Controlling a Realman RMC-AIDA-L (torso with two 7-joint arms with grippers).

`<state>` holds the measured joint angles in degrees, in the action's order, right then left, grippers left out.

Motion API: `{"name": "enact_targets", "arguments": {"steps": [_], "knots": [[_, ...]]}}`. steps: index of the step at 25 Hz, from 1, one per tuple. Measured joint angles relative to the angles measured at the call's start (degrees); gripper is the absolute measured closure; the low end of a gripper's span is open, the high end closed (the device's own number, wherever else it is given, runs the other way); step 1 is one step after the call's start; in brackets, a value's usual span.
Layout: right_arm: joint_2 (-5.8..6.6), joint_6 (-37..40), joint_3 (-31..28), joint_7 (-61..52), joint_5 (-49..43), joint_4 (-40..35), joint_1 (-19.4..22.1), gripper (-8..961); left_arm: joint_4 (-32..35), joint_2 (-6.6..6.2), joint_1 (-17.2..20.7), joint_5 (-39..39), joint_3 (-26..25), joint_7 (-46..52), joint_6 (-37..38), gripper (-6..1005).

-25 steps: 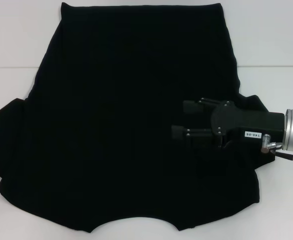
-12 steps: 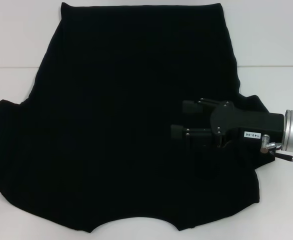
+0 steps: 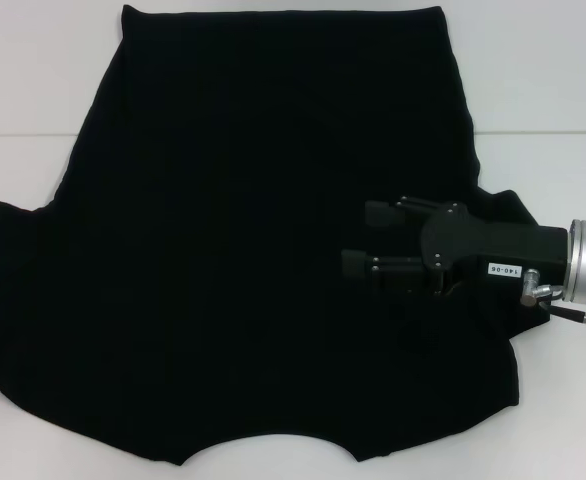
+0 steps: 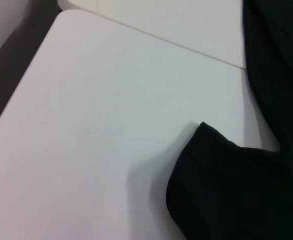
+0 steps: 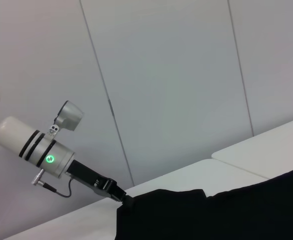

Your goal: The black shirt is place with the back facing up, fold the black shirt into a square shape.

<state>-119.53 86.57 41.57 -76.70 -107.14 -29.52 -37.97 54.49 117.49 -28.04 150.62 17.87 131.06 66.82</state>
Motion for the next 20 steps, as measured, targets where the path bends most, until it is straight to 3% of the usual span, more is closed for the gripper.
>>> {"name": "enact_targets", "arguments": {"steps": [20], "knots": [[-0.01, 0.0, 0.0, 0.3, 0.0, 0.5, 0.2, 37, 0.7, 0.02, 0.7, 0.0, -2.0, 0.5, 3.0, 997]]}}
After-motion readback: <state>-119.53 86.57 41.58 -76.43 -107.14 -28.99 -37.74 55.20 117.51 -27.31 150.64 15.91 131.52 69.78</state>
